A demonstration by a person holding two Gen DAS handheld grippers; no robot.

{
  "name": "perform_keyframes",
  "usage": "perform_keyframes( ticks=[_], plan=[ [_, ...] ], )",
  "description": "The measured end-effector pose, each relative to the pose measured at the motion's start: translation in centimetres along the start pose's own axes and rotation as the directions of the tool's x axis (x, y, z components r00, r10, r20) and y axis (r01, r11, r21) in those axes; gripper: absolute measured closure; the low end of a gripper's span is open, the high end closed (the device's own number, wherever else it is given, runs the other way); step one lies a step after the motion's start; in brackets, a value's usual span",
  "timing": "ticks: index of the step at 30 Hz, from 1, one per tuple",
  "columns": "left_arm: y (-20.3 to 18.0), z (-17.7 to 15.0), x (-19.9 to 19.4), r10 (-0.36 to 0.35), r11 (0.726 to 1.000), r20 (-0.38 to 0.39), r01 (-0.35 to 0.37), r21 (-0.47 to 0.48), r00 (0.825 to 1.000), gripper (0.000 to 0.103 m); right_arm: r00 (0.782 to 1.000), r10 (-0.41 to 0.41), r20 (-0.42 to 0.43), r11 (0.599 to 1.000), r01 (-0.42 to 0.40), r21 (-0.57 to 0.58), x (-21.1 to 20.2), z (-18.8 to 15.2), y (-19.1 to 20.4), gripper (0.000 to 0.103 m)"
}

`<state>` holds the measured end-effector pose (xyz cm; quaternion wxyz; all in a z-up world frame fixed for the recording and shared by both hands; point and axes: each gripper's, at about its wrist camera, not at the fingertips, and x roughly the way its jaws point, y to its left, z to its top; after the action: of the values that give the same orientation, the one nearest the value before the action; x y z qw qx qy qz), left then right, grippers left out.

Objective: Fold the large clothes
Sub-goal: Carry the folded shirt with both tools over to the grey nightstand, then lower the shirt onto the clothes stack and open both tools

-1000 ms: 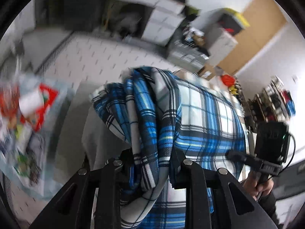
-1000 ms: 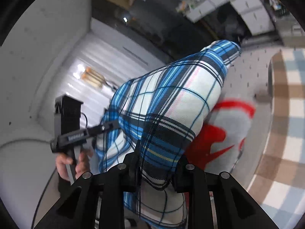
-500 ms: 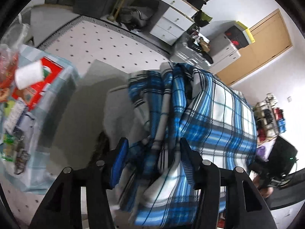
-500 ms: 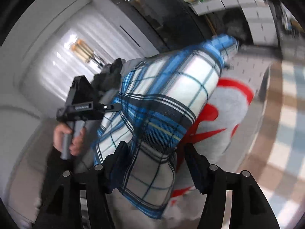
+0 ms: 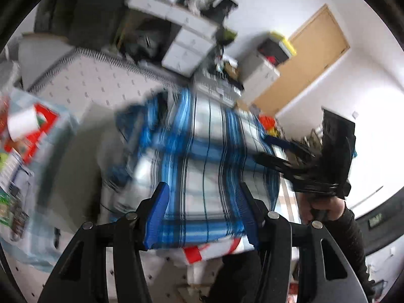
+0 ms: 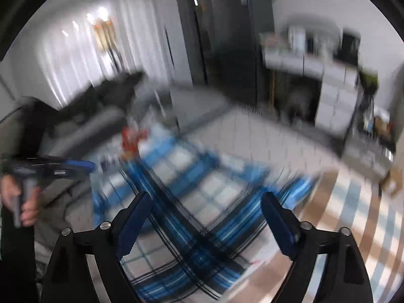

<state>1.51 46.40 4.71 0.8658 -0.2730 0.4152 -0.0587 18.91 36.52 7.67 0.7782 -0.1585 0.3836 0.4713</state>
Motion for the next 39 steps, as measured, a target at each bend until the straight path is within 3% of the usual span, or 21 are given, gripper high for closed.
perform_keyframes(
  ticks=[3,5,7,11,14,16,20,22,24,26,29,30,32,35,36,38,39],
  plan=[
    [1.2,-0.9,3.5,0.042,0.999,-0.07,-0.043,-0.01,0.997,0.054,0.98,-0.195,0.027,0.964,0.197,-0.178,1.8,-2.6,2.5,0.014],
    [2.3,-1.3,4.9,0.023,0.999,-0.08,-0.027,-0.043,0.997,0.054,0.97,-0.237,0.058,0.939,0.244,-0.241,1.7,-3.5,3.4,0.014],
    [3.0,-1.4,4.9,0.018,0.998,-0.065,-0.022,-0.065,0.998,0.054,0.971,-0.228,0.066,0.941,0.237,-0.242,1.0,-3.4,3.7,0.014],
    [4.4,-1.1,4.1,0.011,0.994,-0.038,-0.015,-0.112,0.999,0.054,0.983,-0.124,0.133,0.952,0.156,-0.263,-1.8,-3.9,6.1,0.015],
    [4.5,-1.2,3.8,0.029,0.99,-0.036,-0.034,-0.138,0.999,0.054,0.974,-0.208,0.088,0.899,0.226,-0.376,0.0,-6.3,8.5,0.014],
    [3.4,-1.8,2.7,0.068,0.985,-0.014,-0.069,-0.16,0.998,0.054,0.968,-0.232,0.095,0.889,0.251,-0.382,1.1,-7.1,9.2,0.013],
    [1.4,-3.2,1.6,0.121,0.98,0.036,-0.113,-0.165,0.992,0.054,0.965,-0.226,0.131,0.915,0.256,-0.311,-0.3,-6.9,8.8,0.014],
    [-0.2,-3.8,0.8,0.156,0.981,0.073,-0.146,-0.129,0.985,0.054,0.964,-0.16,0.212,0.95,0.209,-0.232,-3.6,-7.3,7.8,0.013],
    [-2.0,-4.8,-0.5,0.186,0.98,0.135,-0.173,-0.1,0.973,0.054,0.959,-0.067,0.275,0.983,0.111,-0.149,-6.8,-8.6,6.8,0.01],
    [-3.9,-6.0,-1.8,0.195,0.98,0.204,-0.185,-0.067,0.959,0.054,0.94,-0.002,0.34,0.994,0.038,-0.098,-9.6,-10.7,6.3,0.006],
    [-7.8,-8.6,-3.2,0.219,0.973,0.309,-0.232,0.007,0.926,0.053,0.897,0.017,0.441,0.998,0.008,-0.055,-13.1,-14.0,5.9,0.003],
    [-8.7,-8.8,-3.2,0.211,0.973,0.325,-0.231,0.025,0.922,0.05,0.882,0.009,0.471,1.0,0.002,-0.023,-14.3,-15.9,5.8,0.0],
    [-11.4,-10.8,-3.2,0.205,0.965,0.373,-0.25,0.076,0.905,0.03,0.859,0.012,0.512,1.0,-0.021,0.013,-16.1,-18.6,5.9,0.0],
    [-14.2,-13.9,-2.7,0.233,0.94,0.432,-0.316,0.13,0.871,0.023,0.809,-0.016,0.587,1.0,-0.001,0.029,-18.5,-22.5,6.3,0.0],
    [-14.7,-14.6,-2.6,0.257,0.928,0.451,-0.348,0.132,0.855,0.023,0.791,-0.048,0.609,0.999,0.03,0.039,-19.4,-23.8,6.6,0.0],
    [-16.4,-17.2,-1.9,0.341,0.878,0.511,-0.461,0.126,0.789,0.022,0.76,-0.103,0.642,0.995,0.076,0.07,-20.6,-26.0,7.1,0.0],
    [-17.1,-18.0,-1.8,0.357,0.863,0.528,-0.488,0.129,0.771,0.021,0.753,-0.125,0.646,0.992,0.084,0.094,-21.3,-26.9,7.0,0.0]
  ],
)
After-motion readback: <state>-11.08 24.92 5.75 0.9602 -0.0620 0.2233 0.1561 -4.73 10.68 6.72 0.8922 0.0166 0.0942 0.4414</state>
